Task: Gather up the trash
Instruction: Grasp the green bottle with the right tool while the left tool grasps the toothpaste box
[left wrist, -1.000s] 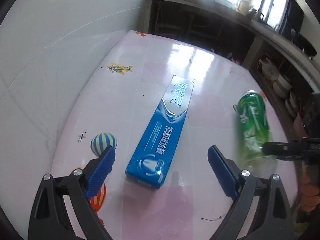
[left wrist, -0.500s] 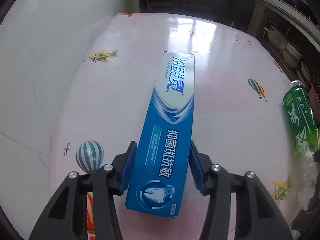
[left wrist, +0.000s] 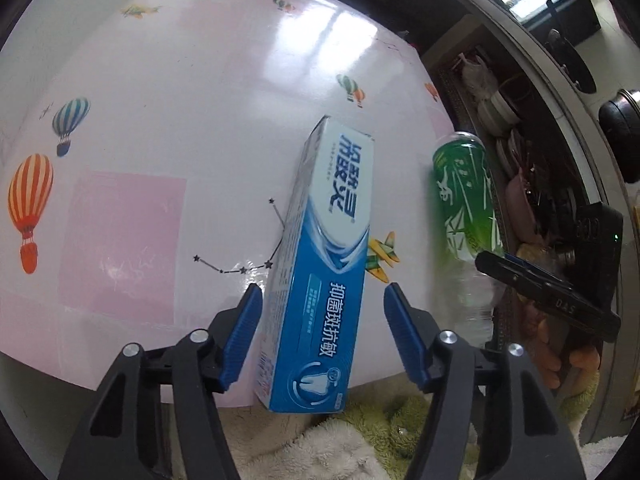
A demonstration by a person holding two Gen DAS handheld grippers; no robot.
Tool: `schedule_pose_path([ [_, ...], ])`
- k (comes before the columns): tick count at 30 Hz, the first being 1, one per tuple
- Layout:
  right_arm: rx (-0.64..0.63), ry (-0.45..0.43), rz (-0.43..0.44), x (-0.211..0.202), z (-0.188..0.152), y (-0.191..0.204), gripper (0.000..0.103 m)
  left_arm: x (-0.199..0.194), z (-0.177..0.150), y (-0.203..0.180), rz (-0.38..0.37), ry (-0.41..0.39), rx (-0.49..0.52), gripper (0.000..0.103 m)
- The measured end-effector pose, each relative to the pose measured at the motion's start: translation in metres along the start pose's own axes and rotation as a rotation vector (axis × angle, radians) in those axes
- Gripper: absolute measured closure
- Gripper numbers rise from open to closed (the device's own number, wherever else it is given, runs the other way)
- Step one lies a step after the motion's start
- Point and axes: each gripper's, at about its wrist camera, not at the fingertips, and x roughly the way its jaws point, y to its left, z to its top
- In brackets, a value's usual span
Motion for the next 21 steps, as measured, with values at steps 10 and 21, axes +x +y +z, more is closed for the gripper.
schedule_pose_path([
  [10, 0.069, -0.011, 0.038, 0.008, 0.002, -0.003, 0.035, 0.038, 0.021, -0.026, 0.109, 0.005, 0.173, 0.039],
  [21, 0.006, -0.015, 0.011, 0.0, -0.006, -0.001, 0.037, 0.067, 0.023, -0.044, 0.174, -0.014, 0.186, 0.051],
])
